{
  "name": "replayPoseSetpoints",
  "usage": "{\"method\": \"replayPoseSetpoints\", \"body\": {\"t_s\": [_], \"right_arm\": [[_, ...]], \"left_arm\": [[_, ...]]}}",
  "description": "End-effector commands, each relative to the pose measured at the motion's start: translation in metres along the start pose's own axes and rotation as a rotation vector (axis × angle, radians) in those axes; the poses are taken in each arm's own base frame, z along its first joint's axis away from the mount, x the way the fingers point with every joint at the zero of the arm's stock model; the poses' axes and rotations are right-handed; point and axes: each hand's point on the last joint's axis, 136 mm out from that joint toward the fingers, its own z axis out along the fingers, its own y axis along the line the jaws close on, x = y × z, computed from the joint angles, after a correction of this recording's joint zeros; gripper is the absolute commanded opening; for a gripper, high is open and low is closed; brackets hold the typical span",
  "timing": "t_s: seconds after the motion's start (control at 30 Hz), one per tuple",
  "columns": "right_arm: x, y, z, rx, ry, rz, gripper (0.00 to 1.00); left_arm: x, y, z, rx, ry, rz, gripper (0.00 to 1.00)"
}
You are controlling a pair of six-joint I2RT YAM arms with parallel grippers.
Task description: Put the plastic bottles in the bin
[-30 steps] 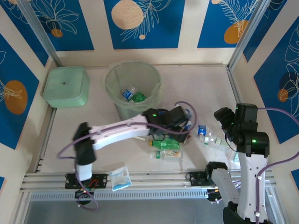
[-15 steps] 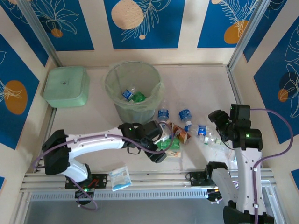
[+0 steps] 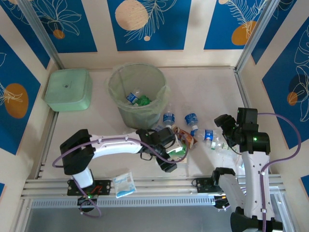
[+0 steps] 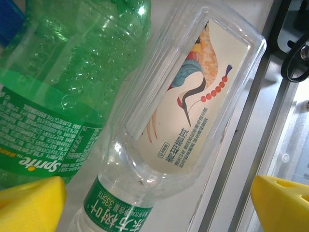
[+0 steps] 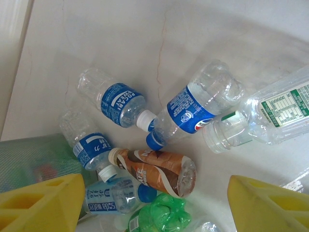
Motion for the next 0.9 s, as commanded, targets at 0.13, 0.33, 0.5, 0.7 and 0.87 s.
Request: {"method": "replayPoseSetpoints", "body": {"t_s": [0.13,0.33,0.5,0.7,0.87], "right_arm": [[0.005,0.003,0.001,-0.025,0.029,0.005,0.78],[0.010,-0.003,0.010,-0.011,0.048,0.015,0.78],[0.011,-0.004,0.010,-0.010,0.047,0.013,0.78],[0.011,-0.004,0.010,-0.014,0.050,0.015,0.78],[0.010,-0.003,0.009,-0.017,0.044,0.015,0.77]], "left_arm": [[-0.008,-0.019,0.004,0.054,-0.016,0.058,0.96],[-0.006,-0.016,0.014,0.008,0.009,0.079,0.95],[-0.011,-0.015,0.019,-0.013,0.003,0.097,0.94],[-0.017,-0.017,0.027,-0.031,0.005,0.121,0.89],[-0.016,-0.015,0.035,-0.059,0.026,0.137,0.82]]}}
